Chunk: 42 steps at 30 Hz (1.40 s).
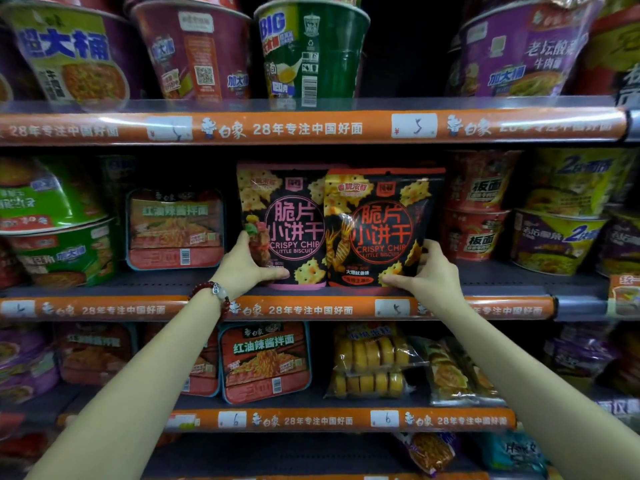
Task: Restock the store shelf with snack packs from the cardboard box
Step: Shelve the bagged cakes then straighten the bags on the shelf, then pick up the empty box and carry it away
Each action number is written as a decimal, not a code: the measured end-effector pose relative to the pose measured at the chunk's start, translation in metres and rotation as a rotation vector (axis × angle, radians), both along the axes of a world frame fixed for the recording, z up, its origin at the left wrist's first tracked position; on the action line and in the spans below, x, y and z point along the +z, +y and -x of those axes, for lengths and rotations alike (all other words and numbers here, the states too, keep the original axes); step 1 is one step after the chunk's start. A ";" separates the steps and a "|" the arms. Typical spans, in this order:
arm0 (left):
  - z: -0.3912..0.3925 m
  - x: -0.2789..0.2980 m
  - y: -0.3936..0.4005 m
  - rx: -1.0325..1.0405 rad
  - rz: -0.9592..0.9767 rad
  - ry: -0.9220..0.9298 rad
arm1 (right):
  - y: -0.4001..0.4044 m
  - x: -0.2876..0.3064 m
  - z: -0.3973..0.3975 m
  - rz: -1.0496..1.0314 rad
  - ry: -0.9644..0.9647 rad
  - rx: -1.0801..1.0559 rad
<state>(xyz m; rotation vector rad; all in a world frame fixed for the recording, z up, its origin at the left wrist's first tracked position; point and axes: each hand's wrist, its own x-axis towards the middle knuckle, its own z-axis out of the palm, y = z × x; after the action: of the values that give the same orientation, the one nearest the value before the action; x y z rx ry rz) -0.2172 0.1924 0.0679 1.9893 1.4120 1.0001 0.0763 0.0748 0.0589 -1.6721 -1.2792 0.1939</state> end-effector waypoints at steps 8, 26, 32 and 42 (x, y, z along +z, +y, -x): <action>0.009 0.004 -0.013 0.036 -0.028 0.061 | -0.004 0.001 0.001 0.028 0.030 0.004; -0.031 -0.002 -0.076 0.111 -0.438 0.324 | -0.035 -0.011 -0.006 0.100 -0.348 -0.155; -0.121 0.004 -0.113 -0.186 -0.416 0.362 | -0.071 -0.019 -0.048 0.100 -0.416 -0.164; -0.336 -0.028 -0.186 -0.582 -0.389 0.511 | -0.201 -0.055 -0.201 0.391 -0.324 -0.347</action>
<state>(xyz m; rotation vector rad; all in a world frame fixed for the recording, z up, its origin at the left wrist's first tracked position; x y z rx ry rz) 0.1184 0.0066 0.0399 2.8600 0.7766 0.5428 0.2777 -0.1263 0.0035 -2.3063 -1.2090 -0.0444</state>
